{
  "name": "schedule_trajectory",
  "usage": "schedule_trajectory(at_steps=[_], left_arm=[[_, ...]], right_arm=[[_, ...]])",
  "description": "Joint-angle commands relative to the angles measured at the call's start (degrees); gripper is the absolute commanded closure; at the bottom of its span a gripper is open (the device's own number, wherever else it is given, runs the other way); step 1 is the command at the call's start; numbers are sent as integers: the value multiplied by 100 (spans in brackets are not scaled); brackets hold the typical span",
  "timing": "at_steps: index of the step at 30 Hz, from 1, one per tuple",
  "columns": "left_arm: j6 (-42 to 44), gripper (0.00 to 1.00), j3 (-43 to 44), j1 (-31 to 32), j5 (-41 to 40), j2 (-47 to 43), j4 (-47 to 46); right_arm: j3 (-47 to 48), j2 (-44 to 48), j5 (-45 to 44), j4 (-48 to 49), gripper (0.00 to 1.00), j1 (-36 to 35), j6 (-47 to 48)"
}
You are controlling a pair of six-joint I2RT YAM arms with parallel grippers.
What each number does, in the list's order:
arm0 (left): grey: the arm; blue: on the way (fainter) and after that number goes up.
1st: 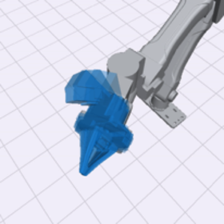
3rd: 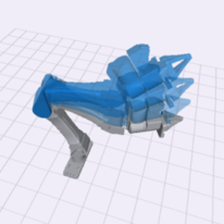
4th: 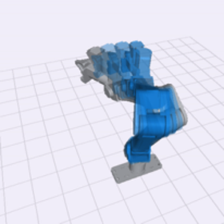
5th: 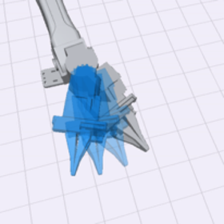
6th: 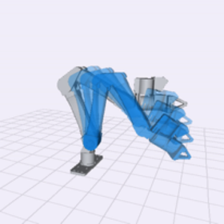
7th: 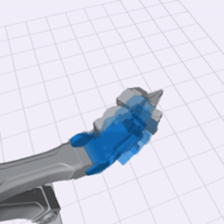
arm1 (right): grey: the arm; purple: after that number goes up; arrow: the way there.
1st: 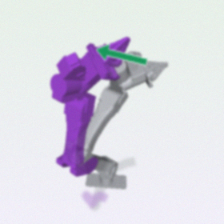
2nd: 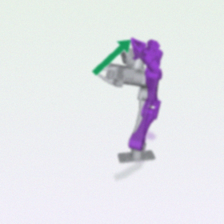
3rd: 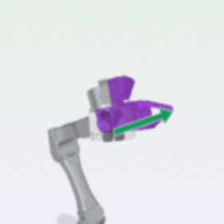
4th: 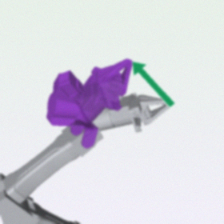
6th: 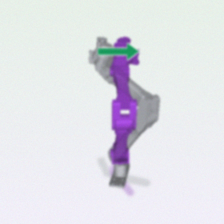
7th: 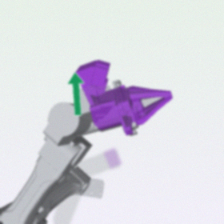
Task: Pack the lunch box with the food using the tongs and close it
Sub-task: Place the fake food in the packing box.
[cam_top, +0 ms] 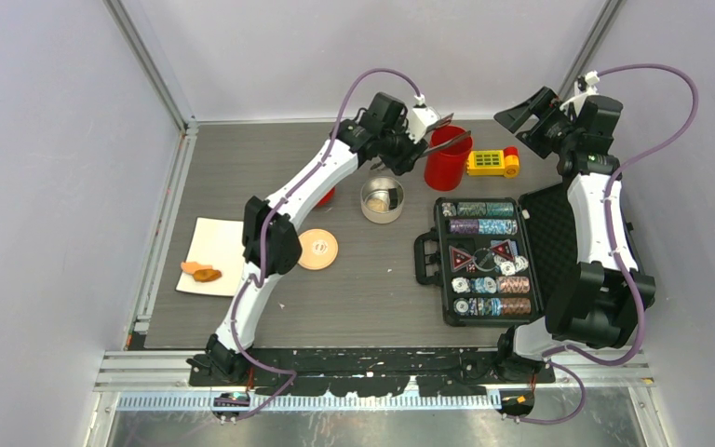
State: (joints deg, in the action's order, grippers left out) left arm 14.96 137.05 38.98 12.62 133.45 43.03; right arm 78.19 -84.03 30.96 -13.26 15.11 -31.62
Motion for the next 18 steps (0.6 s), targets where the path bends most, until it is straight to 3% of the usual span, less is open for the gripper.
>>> schedule_trajectory(at_steps=[1,10,18], left_arm=[[-213,50,99,-40,15,-640,-298],[-777,50,-382,-698,400,-1266,-24],[-1015,50,-1820,-1653,447,-2446,247]], right_arm=[[35,176,141,319,8,0,-40],[81,176,269,206,8,-370,261],[286,121,297,-104,8,-1107,1004]])
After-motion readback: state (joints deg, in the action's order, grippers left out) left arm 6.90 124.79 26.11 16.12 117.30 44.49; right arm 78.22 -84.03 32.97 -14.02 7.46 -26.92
